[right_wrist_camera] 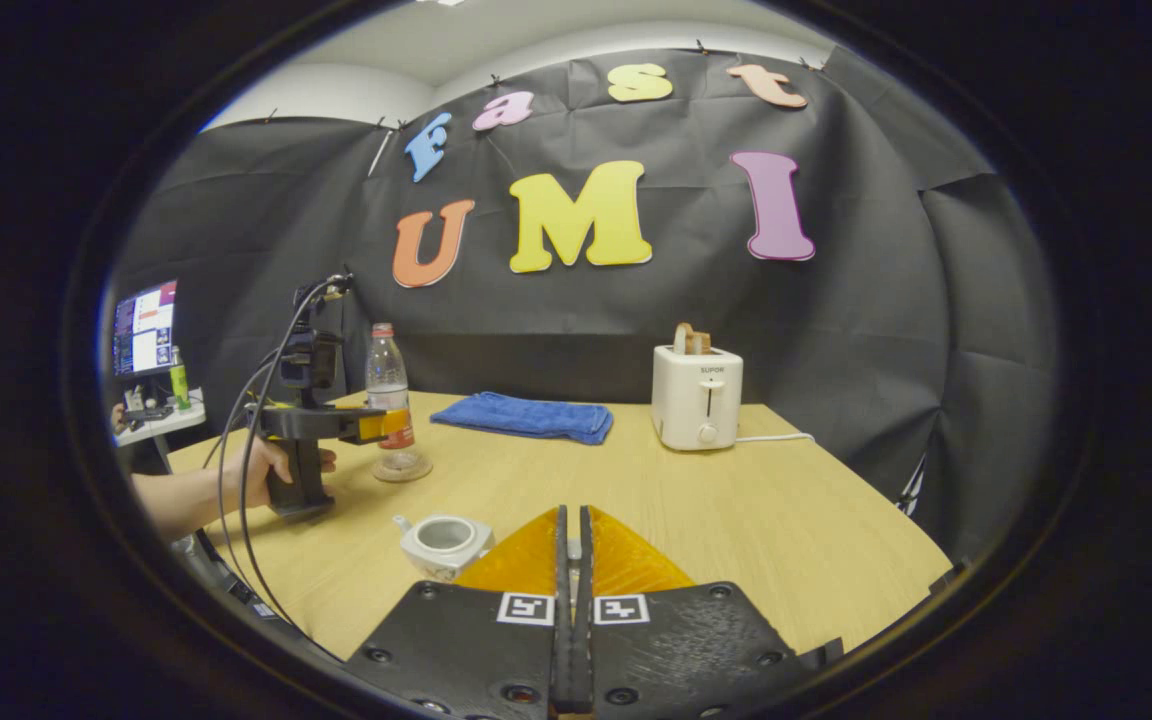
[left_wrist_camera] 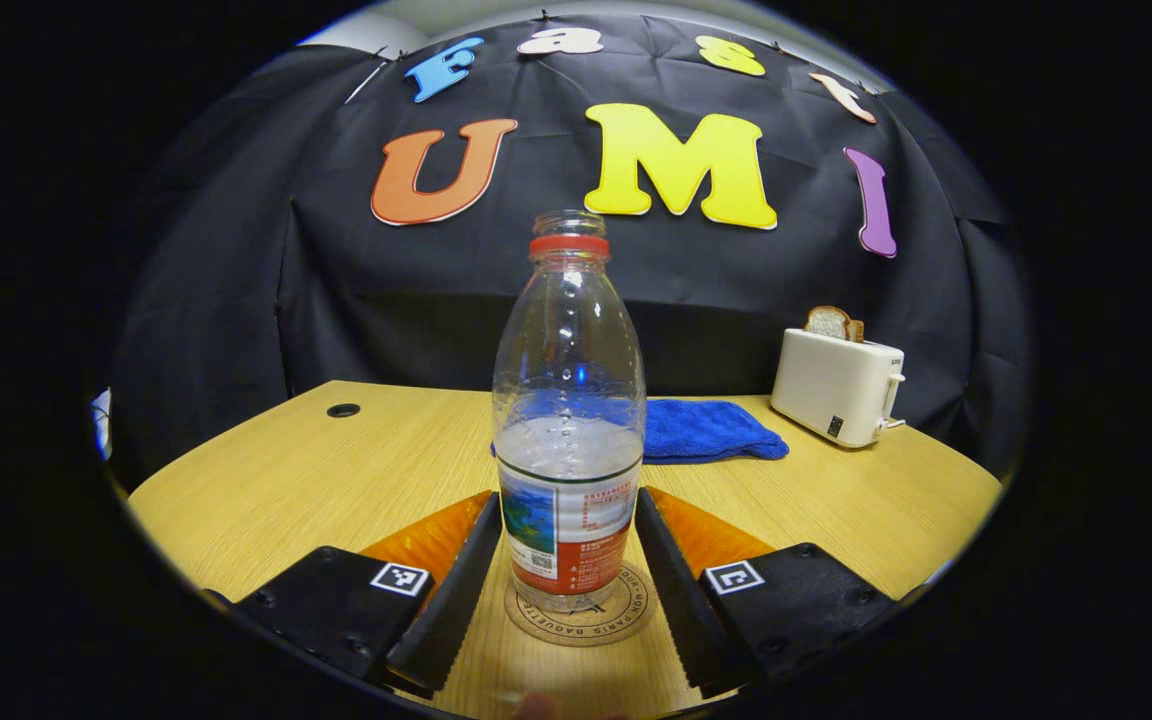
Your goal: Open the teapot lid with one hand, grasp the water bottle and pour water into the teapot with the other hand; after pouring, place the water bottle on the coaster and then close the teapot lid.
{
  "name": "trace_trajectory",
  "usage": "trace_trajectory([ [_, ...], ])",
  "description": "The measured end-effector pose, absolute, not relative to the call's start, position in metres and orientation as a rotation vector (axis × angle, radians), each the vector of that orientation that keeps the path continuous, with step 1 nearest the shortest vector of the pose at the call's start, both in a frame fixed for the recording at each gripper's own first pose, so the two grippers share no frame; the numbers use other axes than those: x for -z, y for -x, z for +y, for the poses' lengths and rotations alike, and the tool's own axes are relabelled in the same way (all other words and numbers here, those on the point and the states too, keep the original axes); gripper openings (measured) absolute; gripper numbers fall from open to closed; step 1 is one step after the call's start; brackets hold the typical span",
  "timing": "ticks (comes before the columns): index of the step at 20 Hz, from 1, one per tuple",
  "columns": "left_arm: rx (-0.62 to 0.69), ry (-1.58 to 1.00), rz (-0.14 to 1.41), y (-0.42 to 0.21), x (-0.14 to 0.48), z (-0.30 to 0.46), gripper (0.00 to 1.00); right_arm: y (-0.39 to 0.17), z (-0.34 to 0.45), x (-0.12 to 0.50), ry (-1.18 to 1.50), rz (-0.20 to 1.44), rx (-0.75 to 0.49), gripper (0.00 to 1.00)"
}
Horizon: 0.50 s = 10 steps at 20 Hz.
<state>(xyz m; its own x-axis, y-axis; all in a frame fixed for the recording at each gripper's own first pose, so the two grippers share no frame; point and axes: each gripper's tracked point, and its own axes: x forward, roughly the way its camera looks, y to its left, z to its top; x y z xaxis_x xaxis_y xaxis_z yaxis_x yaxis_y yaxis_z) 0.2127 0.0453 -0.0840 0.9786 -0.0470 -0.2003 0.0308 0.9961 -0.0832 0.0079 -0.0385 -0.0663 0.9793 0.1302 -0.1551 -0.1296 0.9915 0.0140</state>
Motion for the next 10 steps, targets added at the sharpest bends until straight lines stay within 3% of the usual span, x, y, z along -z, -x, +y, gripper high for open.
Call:
trace_trajectory([
  [4, 0.027, 0.075, 0.206, -0.211, 0.084, 0.048, 0.97, -0.007, -0.036, 0.066, -0.003, 0.154, -0.133, 0.00],
  [10, -0.016, 0.065, 0.286, -0.190, 0.099, 0.062, 0.98, -0.010, -0.022, 0.060, 0.011, 0.141, -0.157, 0.00],
])
